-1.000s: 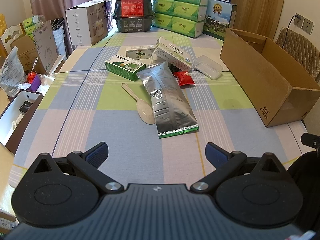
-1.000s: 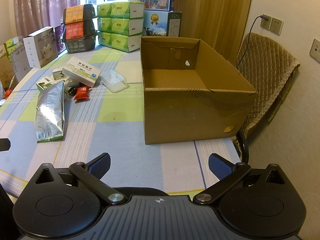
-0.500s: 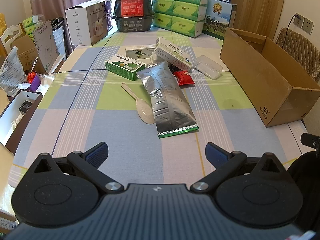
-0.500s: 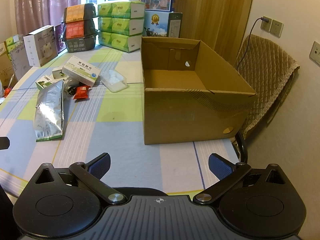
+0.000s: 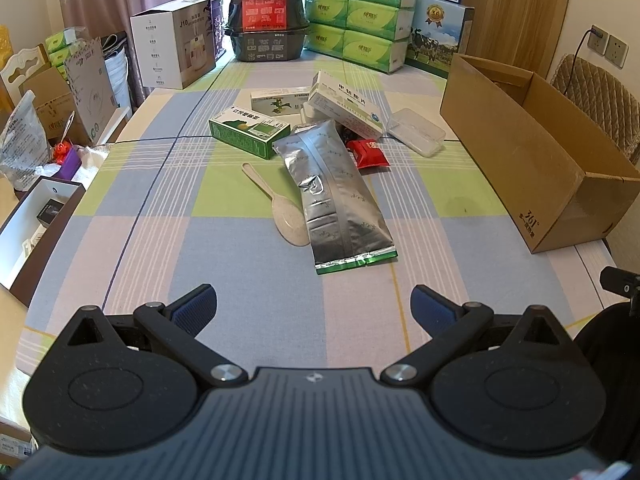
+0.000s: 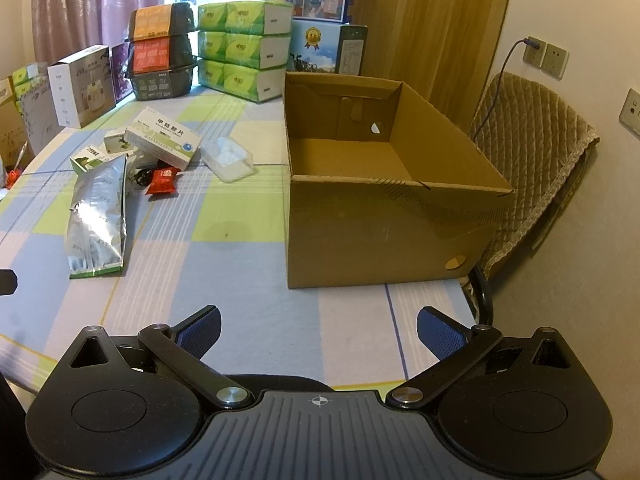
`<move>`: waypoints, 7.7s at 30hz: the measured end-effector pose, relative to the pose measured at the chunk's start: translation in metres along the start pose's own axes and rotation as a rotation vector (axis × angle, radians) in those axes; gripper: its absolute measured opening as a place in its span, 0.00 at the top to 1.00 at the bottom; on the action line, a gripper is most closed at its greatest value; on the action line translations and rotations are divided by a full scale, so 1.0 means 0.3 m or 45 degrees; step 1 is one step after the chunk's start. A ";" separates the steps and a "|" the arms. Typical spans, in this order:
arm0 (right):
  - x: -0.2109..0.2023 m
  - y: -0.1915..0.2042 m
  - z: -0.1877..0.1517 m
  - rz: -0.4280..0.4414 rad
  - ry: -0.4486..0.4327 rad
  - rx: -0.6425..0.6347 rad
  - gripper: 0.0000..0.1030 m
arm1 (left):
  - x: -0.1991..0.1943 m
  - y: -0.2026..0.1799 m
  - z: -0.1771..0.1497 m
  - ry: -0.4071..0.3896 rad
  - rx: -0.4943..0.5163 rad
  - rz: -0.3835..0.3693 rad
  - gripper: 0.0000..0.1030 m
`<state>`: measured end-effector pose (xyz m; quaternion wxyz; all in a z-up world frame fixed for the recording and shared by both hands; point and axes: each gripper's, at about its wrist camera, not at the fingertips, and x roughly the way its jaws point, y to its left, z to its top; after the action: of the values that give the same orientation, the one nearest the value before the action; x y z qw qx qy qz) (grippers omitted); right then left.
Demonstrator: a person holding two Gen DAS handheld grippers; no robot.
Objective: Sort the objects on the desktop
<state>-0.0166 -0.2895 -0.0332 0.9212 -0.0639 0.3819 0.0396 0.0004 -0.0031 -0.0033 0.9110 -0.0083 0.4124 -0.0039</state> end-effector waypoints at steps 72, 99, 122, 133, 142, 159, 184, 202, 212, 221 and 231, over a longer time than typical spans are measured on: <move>0.622 0.639 0.241 0.674 0.083 -0.213 0.44 | 0.475 0.390 0.221 0.091 -0.071 -0.008 0.02; 0.486 0.395 0.145 0.432 0.070 -0.063 0.47 | 0.502 0.141 0.173 0.143 0.216 -0.225 0.80; 0.448 0.433 0.110 0.405 0.042 -0.039 0.37 | 0.441 0.222 0.104 0.141 0.125 -0.177 0.93; 0.462 0.440 0.121 0.382 0.023 -0.057 0.18 | 0.427 0.190 0.099 0.141 0.175 -0.224 0.96; 0.498 0.461 0.121 0.402 0.089 -0.057 0.44 | 0.427 0.174 0.110 0.138 0.169 -0.240 0.96; 0.398 0.404 0.122 0.357 -0.027 -0.055 0.51 | 0.363 0.131 0.139 0.094 0.145 -0.305 0.96; 0.024 -0.205 0.423 0.185 -0.244 0.103 0.51 | 0.049 -0.402 0.464 -0.092 0.158 -0.525 0.96; 0.274 -0.489 0.480 0.099 -0.143 0.170 0.51 | 0.314 -0.760 0.626 0.003 0.158 -0.679 0.96; 0.329 -0.484 0.491 0.117 -0.129 0.162 0.51 | 0.382 -0.767 0.615 0.026 0.133 -0.678 0.82; 0.340 -0.463 0.487 0.138 -0.144 0.143 0.46 | 0.333 -0.679 0.581 -0.006 0.118 -0.628 0.78; 0.212 -0.472 0.476 0.140 -0.252 0.230 0.26 | 0.257 -0.577 0.549 -0.038 0.098 -0.579 0.69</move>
<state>0.1451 -0.4070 0.0341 0.9528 0.0444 0.2940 0.0615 0.1750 -0.1754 0.0507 0.8923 -0.0664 0.3859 -0.2246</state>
